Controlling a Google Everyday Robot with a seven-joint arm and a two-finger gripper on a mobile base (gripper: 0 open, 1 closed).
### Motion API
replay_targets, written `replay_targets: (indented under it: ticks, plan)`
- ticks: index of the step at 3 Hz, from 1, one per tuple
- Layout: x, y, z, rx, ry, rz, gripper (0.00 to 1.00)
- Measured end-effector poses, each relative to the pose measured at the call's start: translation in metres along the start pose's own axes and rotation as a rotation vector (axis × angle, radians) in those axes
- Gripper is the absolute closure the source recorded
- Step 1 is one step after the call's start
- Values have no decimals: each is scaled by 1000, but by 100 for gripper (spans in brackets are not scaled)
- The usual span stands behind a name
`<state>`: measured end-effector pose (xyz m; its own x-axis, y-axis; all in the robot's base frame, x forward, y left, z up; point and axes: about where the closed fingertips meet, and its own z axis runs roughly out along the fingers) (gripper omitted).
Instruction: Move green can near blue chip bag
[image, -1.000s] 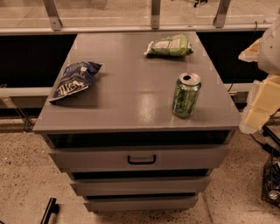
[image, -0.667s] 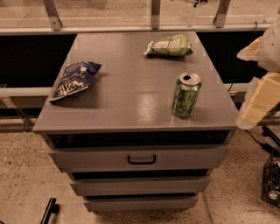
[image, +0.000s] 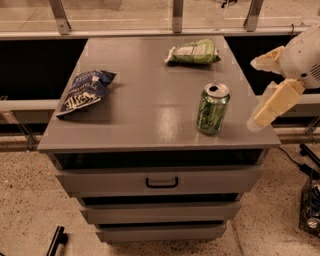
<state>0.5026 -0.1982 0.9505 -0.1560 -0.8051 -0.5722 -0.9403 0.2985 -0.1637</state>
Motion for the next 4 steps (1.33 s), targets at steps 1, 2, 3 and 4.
replay_targets:
  ticks: [1,2,3,4]
  plan:
    - [-15,-15,26,-13,-139,-25,0]
    - [-29,-24,46,-29,-226,-50,0]
    - [-40,-26,65,-59,-266,-60,18]
    - [-43,-22,80,-80,-258,-58,41]
